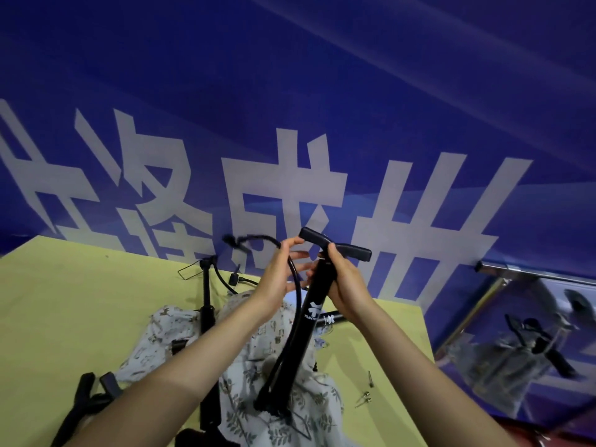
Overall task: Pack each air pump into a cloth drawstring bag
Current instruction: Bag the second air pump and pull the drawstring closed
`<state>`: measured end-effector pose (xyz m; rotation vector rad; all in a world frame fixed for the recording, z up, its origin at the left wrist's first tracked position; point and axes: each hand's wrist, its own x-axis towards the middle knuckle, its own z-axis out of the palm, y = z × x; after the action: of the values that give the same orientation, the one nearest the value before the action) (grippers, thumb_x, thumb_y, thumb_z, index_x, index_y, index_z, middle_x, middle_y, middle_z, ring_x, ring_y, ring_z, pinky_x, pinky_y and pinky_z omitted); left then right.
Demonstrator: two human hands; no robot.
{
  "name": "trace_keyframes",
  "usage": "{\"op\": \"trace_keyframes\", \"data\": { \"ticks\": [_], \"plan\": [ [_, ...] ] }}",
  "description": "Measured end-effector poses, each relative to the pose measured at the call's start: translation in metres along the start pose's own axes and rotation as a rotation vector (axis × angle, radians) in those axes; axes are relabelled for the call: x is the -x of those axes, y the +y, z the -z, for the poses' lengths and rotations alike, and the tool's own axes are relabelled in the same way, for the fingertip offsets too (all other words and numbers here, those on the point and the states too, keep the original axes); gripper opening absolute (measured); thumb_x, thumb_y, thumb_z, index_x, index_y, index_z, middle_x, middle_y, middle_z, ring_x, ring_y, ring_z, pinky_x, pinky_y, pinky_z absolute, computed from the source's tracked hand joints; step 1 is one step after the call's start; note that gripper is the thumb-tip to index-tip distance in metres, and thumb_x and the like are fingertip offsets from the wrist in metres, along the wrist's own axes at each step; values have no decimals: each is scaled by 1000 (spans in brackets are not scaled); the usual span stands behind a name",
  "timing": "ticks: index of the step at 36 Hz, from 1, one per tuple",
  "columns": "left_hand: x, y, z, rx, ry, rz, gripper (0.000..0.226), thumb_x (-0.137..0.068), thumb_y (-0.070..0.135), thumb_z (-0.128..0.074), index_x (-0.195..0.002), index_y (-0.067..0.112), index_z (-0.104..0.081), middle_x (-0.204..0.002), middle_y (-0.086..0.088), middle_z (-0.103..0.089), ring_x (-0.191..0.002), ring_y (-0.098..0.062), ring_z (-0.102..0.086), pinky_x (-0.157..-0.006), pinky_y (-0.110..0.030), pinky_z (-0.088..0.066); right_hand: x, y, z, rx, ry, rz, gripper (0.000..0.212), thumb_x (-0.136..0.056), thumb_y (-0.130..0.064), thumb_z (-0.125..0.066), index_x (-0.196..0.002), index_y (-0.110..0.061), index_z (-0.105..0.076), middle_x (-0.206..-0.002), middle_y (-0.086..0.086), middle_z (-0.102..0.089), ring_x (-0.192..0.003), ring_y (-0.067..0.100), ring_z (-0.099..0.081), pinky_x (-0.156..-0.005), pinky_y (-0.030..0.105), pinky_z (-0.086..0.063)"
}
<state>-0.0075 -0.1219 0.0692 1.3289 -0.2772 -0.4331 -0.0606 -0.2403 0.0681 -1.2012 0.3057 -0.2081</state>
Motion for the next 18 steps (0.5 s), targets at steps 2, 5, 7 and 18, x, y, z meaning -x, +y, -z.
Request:
{"op": "trace_keyframes", "data": {
  "ticks": [2,5,7,18],
  "plan": [
    [4,-6,-3,-3,-17,-17,34,-98,53,-30,-116,36,-54,-124,-9,-58,-109,-28,-63,-95,-49,-52,2,1,-2,-74,-23,-18,34,-100,-36,-44,-99,-9,-64,-78,9,-66,-77,22,-62,-86,42,-50],
    [7,-9,-7,-1,2,-58,42,-91,62,-31,-114,35,-54,-120,-5,-61,-103,-23,-65,-93,-43,-53,2,3,-2,-138,-41,-55,49,-101,-46,-32,-102,-7,-62,-78,11,-65,-79,25,-61,-87,42,-48],
    [8,-10,-5,-23,37,-125,41,-100,52,-27,-108,20,-52,-109,-11,-64,-94,-19,-67,-87,-32,-55,0,4,0,-112,-46,-59,58,-100,-52,-28,-106,-5,-62,-81,11,-66,-85,28,-62,-97,48,-44],
    [-11,24,16,-443,106,-481,32,-101,26,-35,-76,21,-54,-90,-3,-52,-83,0,-50,-80,-11,-37,5,-15,-13,430,-43,84,65,-101,-51,-27,-95,-3,-71,-87,15,-73,-86,29,-70,-93,45,-53]
  ]
}}
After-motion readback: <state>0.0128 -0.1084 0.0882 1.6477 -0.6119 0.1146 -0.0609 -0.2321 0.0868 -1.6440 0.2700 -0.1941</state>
